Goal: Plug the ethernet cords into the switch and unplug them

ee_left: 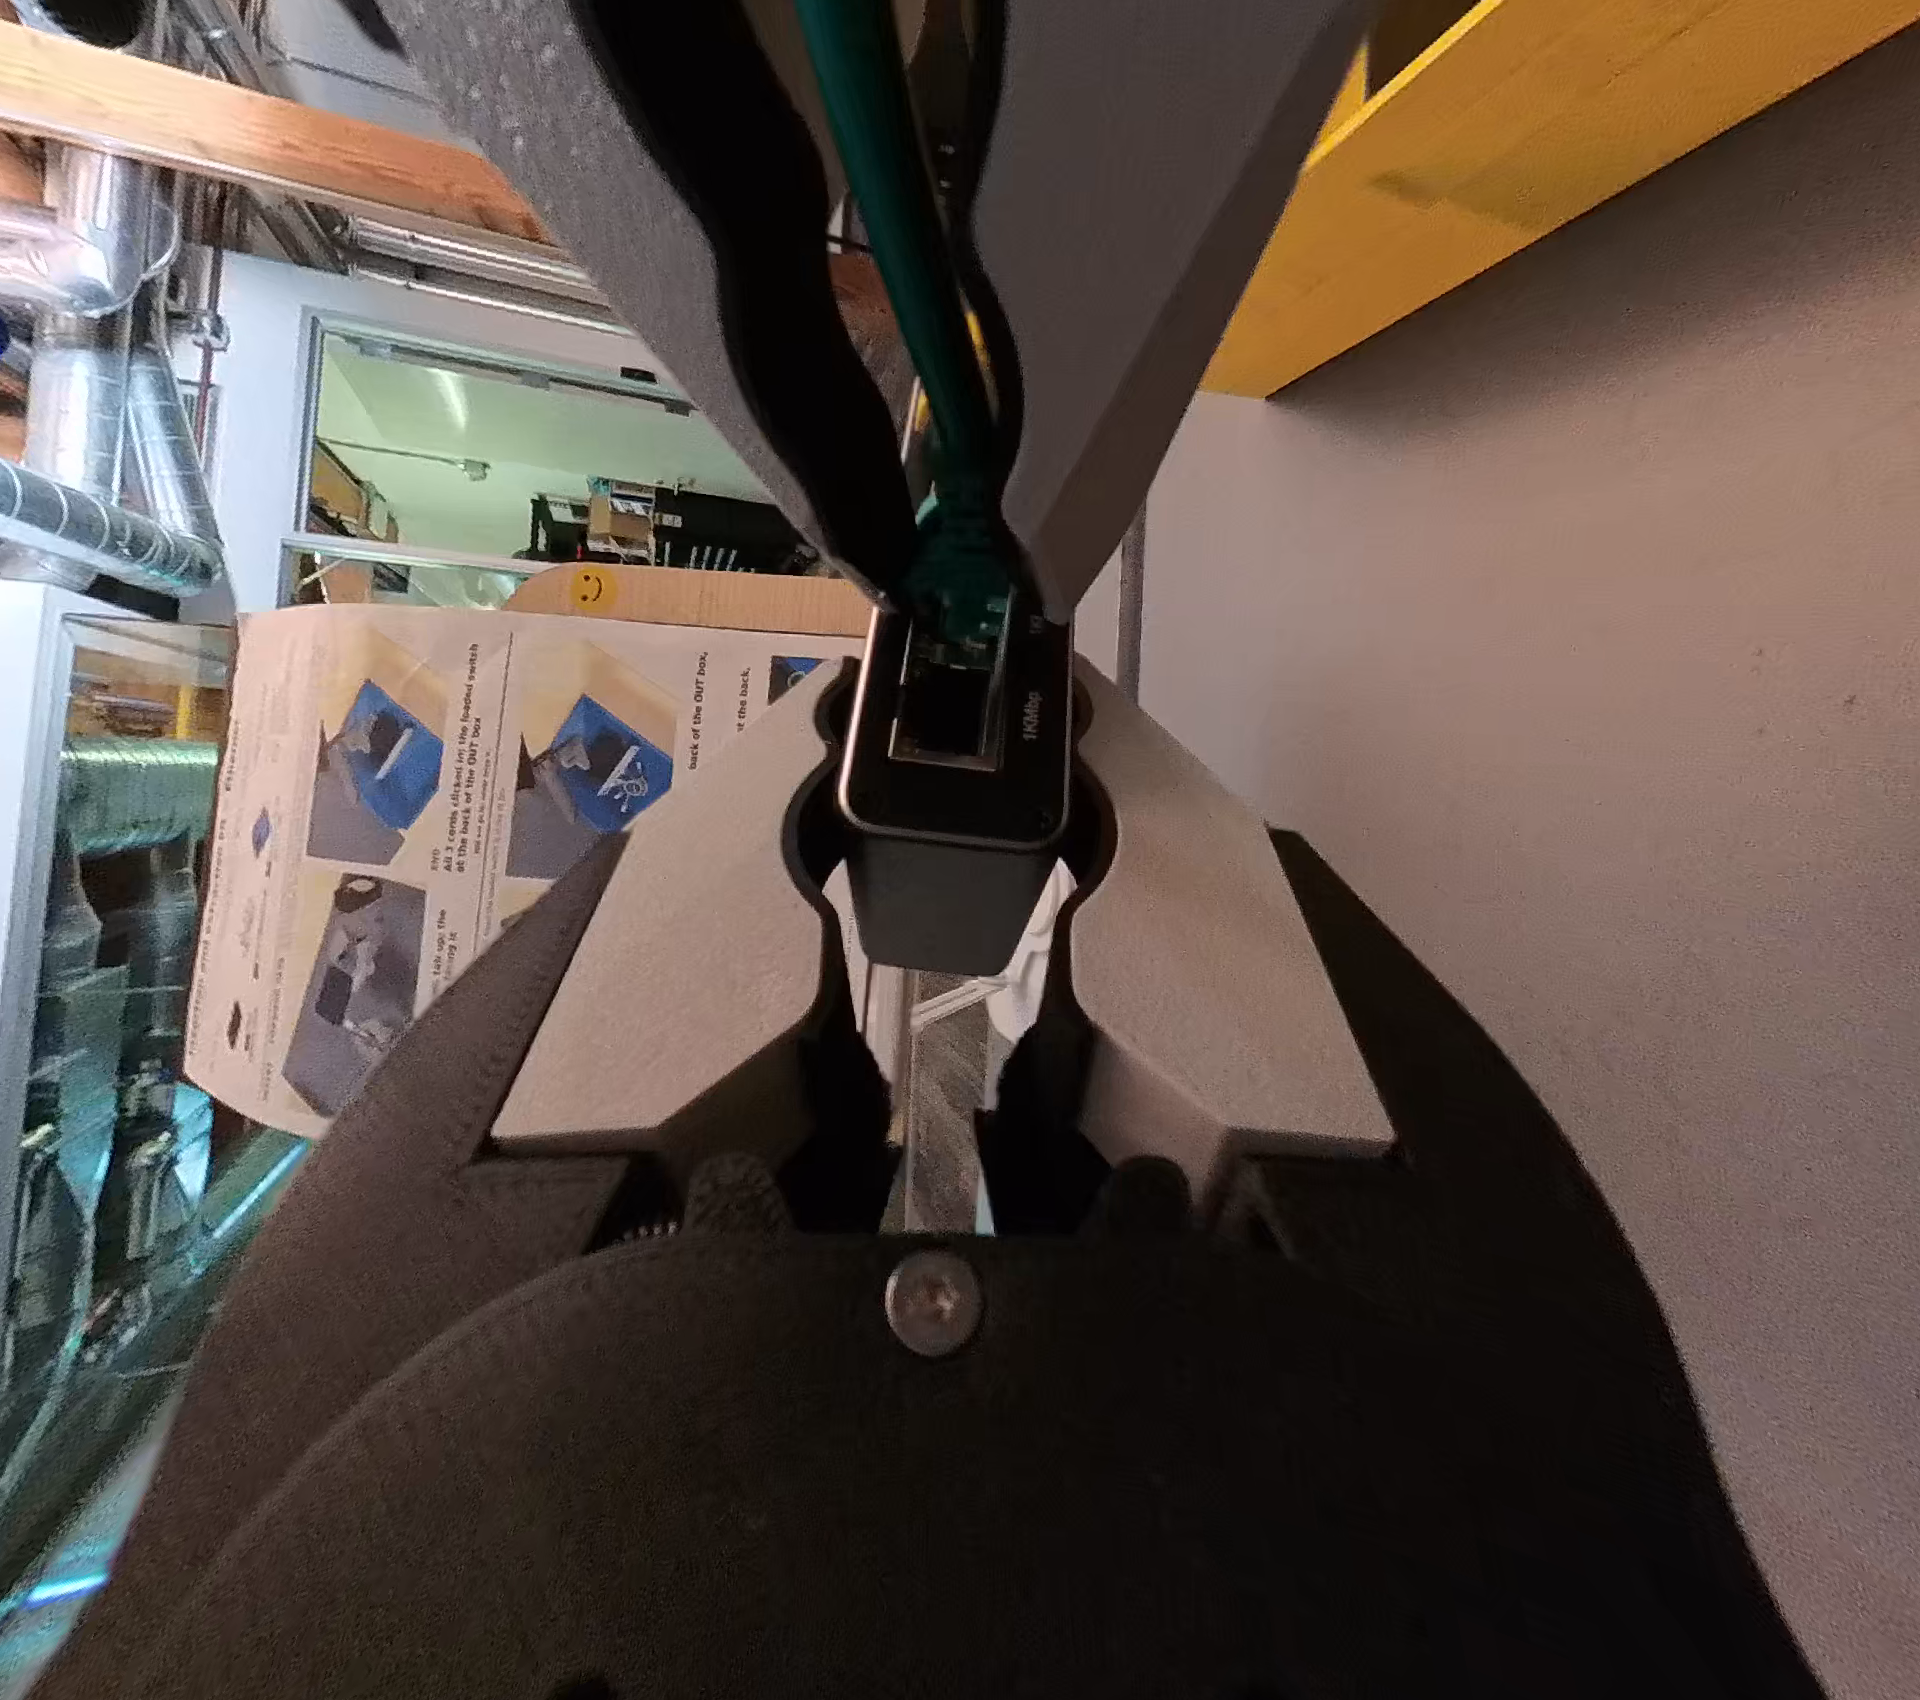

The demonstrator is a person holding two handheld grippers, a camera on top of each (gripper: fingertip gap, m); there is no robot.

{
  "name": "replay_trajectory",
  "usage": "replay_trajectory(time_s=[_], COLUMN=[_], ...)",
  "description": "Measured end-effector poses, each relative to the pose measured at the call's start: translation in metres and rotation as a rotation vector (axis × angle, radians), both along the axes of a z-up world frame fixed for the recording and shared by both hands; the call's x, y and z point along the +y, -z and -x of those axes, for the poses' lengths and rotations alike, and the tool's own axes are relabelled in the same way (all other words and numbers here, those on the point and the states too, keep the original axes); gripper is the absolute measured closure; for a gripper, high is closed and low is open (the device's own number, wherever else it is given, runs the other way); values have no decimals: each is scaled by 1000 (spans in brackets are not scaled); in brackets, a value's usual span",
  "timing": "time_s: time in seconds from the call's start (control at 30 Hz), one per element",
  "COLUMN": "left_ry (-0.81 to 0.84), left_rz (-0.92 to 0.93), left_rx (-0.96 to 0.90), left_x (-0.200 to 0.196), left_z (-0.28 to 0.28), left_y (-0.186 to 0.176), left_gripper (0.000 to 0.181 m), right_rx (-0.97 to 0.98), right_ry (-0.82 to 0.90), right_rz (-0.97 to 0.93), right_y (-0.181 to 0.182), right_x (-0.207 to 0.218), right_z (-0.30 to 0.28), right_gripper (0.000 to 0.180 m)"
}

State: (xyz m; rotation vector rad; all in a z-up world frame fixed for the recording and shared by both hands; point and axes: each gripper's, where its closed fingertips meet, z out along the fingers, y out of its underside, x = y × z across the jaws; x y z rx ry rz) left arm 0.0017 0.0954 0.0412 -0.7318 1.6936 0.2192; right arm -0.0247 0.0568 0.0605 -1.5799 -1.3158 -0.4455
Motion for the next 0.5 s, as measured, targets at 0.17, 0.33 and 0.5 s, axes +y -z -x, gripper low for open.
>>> replay_trajectory(time_s=[0.17,0.33,0.5], left_ry=[18,-172,-141], left_rz=[46,-67,6], left_rx=[17,-77,-106], left_x=[0,48,49], left_z=[-5,24,44], left_y=[9,-18,-30], left_gripper=[146,145,146], right_rx=[-19,-32,55], right_ry=[18,-106,-149], right_rz=[31,159,-41], right_y=[7,22,-18], right_x=[1,-23,-18], right_z=[-4,17,25], right_gripper=[165,172,167])
